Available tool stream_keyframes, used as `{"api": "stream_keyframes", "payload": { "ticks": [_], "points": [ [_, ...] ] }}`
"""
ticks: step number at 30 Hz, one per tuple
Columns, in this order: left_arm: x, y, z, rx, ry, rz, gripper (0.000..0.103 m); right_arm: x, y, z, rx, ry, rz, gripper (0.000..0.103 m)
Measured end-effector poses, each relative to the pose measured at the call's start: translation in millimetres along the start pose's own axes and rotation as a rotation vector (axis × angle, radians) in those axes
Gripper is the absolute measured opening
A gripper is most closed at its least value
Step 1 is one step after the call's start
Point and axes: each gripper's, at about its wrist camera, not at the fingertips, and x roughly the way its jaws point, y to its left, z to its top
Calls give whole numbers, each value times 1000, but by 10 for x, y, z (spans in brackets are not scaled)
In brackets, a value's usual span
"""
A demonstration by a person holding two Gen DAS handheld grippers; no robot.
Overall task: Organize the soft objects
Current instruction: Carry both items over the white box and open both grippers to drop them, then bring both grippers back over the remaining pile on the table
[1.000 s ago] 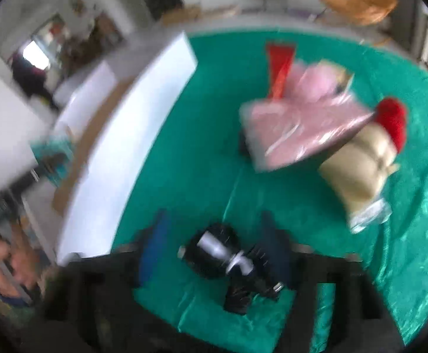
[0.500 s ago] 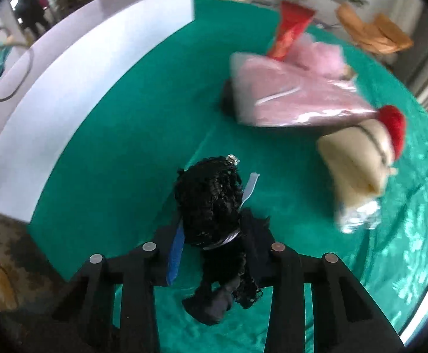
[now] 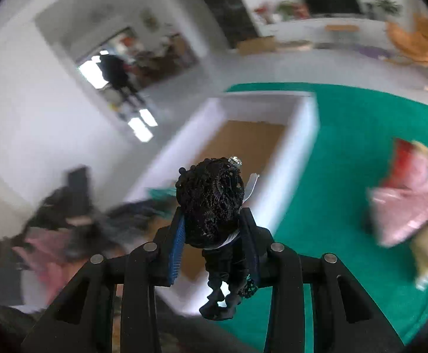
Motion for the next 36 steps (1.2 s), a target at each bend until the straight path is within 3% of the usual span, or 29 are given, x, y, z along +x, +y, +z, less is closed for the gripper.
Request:
{"api": "stream_keyframes", "payload": {
  "ticks": [2, 3, 4, 5, 6, 12, 15, 19, 24, 26, 29, 31, 34, 36],
  "points": [
    [58, 102, -36, -20, 34, 57, 48, 236, 160, 34, 11, 19, 48, 41],
    [85, 159, -61, -32, 51, 76, 54, 361, 201, 29, 16, 33, 65, 48],
    [98, 192, -86, -40, 57, 87, 73, 507, 214, 18, 24, 60, 80, 55],
    [96, 243, -112, -54, 56, 106, 93, 642, 192, -6, 41, 89, 89, 69],
    [69, 288, -129, -67, 40, 120, 96, 702, 143, -33, 56, 96, 90, 70],
    [18, 307, -135, -119, -4, 82, 97, 433, -134, -195, 85, -15, 12, 70],
    [25, 33, -107, -73, -20, 30, 97, 145, -355, -386, 31, -93, -160, 72],
    [24, -599, -174, 30, -4, -101, 97, -170, -844, -918, 6, -132, -480, 73],
    [184, -1666, -475, 227, 88, -296, 97, -478, -1681, -1707, 206, -92, -759, 73],
    [377, -2041, -661, 296, 149, -341, 97, -593, -1989, -1945, 334, -78, -801, 73],
    [763, -2401, -858, 347, 238, -322, 97, -760, -2272, -1983, 506, -88, -798, 73],
    [1043, -2550, -912, 350, 265, -295, 97, -776, -2287, -1854, 490, -60, -835, 73],
    [1323, -2650, -920, 374, 238, -229, 97, -591, -2406, -1795, 447, 39, -857, 74],
    [1502, -2691, -941, 377, 223, -196, 97, -595, -2437, -1790, 429, 28, -863, 76]
  ]
}}
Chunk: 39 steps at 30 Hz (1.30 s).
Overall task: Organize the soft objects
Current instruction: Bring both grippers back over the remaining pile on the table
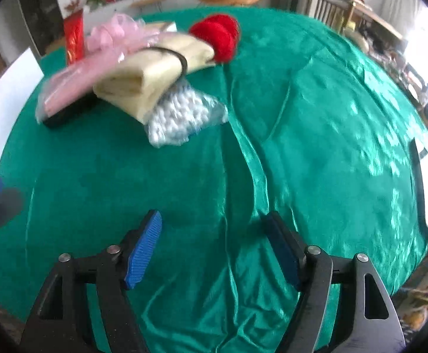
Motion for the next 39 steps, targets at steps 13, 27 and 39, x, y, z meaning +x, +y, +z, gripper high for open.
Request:
{"api": "stream_keyframes", "payload": {
  "ticks": [13, 27, 39],
  "points": [
    [611, 232, 405, -7, -16, 140, 97, 376, -169, 281, 31, -85, -5, 94],
    [676, 201, 409, 30, -58, 183, 103, 450, -174, 334, 29, -142, -6, 96],
    [669, 206, 405, 30, -58, 182, 103, 468, -181, 341, 30, -142, -7, 96]
  ]
}}
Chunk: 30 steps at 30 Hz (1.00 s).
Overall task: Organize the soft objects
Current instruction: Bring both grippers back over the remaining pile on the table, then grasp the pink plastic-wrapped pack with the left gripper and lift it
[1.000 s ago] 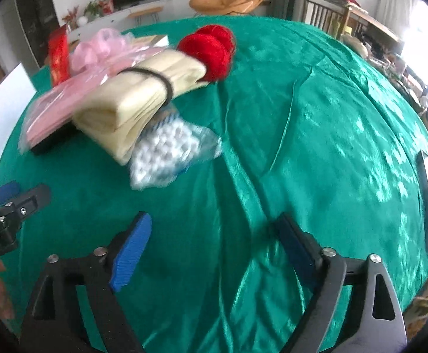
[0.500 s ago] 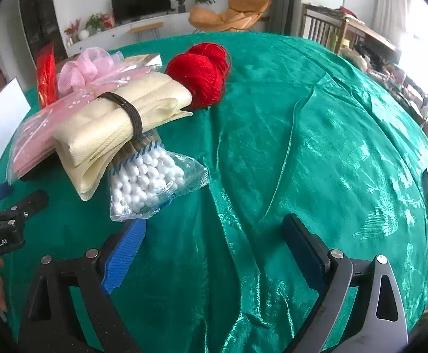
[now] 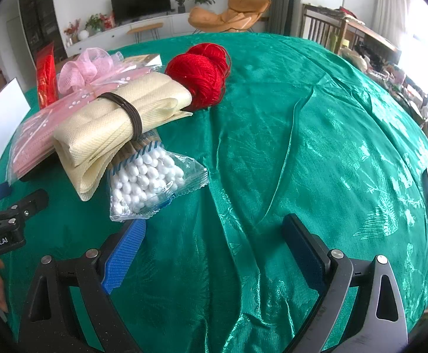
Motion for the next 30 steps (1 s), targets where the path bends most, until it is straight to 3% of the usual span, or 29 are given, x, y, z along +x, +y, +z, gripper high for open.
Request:
{"api": "stream_keyframes", "payload": {
  "ticks": [19, 22, 24, 30],
  "points": [
    [-13, -5, -5, 6, 4, -2, 103, 26, -5, 13, -2, 0, -2, 96],
    [-55, 1, 21, 20, 102, 20, 103, 29, -7, 15, -2, 0, -3, 96],
    [-118, -49, 51, 72, 133, 4, 103, 31, -7, 16, -2, 0, -3, 96],
    [-356, -370, 382, 335, 100, 26, 103, 39, -8, 22, -1, 1, -3, 96]
  ]
}}
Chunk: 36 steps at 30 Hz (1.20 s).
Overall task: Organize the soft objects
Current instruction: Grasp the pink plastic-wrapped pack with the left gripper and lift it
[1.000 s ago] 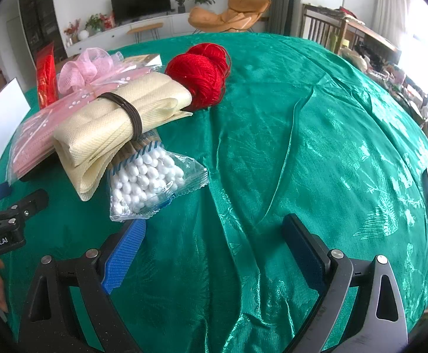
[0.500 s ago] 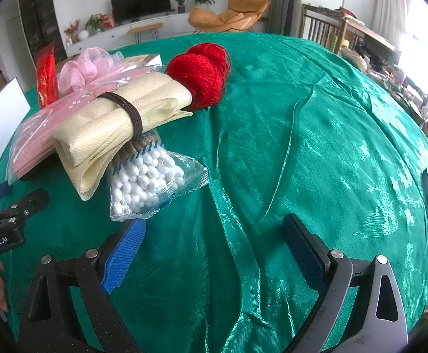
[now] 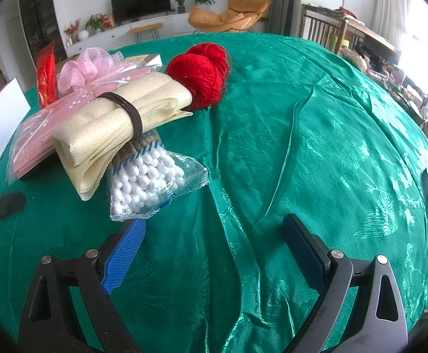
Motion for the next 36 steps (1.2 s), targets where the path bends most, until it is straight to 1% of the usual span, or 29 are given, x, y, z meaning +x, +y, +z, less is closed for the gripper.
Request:
{"api": "stream_keyframes", "payload": {
  "ticks": [1, 3, 5, 6, 7, 9, 10, 11, 12, 14, 16, 18, 20, 22, 24, 26, 27, 28, 30, 31, 32, 33, 34, 36],
  "points": [
    [16, -19, 115, 49, 13, -2, 103, -1, -1, -2, 0, 0, 0, 96],
    [100, -10, 277, 100, 33, -14, 103, 2, -1, 1, 0, 0, 0, 96],
    [230, 46, 460, 128, 49, -32, 103, 1, -3, 0, 0, 0, 0, 96],
    [289, 78, 512, 126, 56, -54, 103, 2, -3, 0, 0, 0, 0, 96],
    [370, 121, 577, 113, 70, -99, 103, 3, -3, 1, 0, 0, -1, 96],
    [477, 191, 631, 72, 86, -156, 103, 6, -2, 4, 0, 0, -1, 96],
    [502, 186, 617, 60, 90, -173, 101, 6, -3, 3, 0, 0, -1, 96],
    [510, 190, 623, 52, 87, -194, 88, 6, -4, 3, 0, 0, -1, 96],
    [503, 190, 607, 51, 83, -200, 79, 6, -4, 4, 0, 0, -1, 96],
    [463, 183, 535, 22, 80, -182, 46, 10, -3, 7, 0, 0, -1, 96],
    [376, 188, 444, -10, 61, -152, 42, 11, -4, 7, 0, 0, -1, 96],
    [252, 205, 309, -72, 48, -166, 38, 10, -5, 6, 0, 0, -1, 96],
    [63, 226, 95, -143, 35, -185, 38, 11, -5, 7, -1, 0, -1, 96],
    [-124, 243, -108, -192, 17, -194, 38, 13, -5, 8, -1, 0, -1, 96],
    [-332, 272, -405, -248, 7, -213, 38, 13, -5, 9, -1, 0, -1, 96],
    [-472, 314, -659, -285, 8, -239, 39, 14, -5, 9, -1, 0, -1, 96],
    [-540, 322, -776, -300, 3, -240, 39, 16, -3, 11, 0, 0, -1, 96],
    [-581, 319, -857, -305, 1, -246, 39, 15, -4, 10, -1, 0, -1, 96],
    [-619, 286, -1014, -305, 12, -282, 41, 14, -5, 10, 0, 0, -1, 96],
    [-614, 265, -1100, -298, 30, -302, 50, 15, -5, 10, 0, 0, -1, 96],
    [-586, 236, -1140, -285, 46, -311, 62, 16, -3, 11, 0, 0, -1, 96],
    [-556, 196, -1181, -269, 54, -296, 72, 14, -5, 10, -1, 0, -1, 96],
    [-526, 140, -1189, -258, 59, -275, 75, 15, -4, 11, 0, 0, -1, 96],
    [-510, 119, -1250, -234, 76, -233, 75, 16, -2, 11, 0, 1, -1, 96]
  ]
}}
